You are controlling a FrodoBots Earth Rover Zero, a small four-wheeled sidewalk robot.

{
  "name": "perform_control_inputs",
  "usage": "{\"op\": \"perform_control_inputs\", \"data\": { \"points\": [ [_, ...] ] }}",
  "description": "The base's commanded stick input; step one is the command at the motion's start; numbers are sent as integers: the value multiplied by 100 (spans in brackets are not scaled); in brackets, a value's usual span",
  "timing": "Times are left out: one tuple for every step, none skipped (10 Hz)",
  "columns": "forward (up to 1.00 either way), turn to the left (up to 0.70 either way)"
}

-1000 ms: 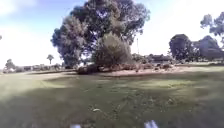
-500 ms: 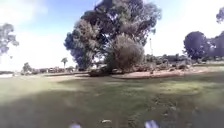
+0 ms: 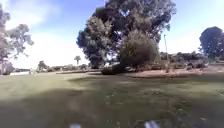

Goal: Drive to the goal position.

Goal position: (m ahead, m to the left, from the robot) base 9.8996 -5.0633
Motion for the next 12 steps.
{"op": "perform_control_inputs", "data": {
  "points": [
    [70,0],
    [70,-1],
    [70,-2],
    [70,-32],
    [70,-35],
    [70,-35],
    [70,-35],
    [70,0],
    [70,0],
    [70,0],
    [70,0],
    [70,0]
  ]
}}
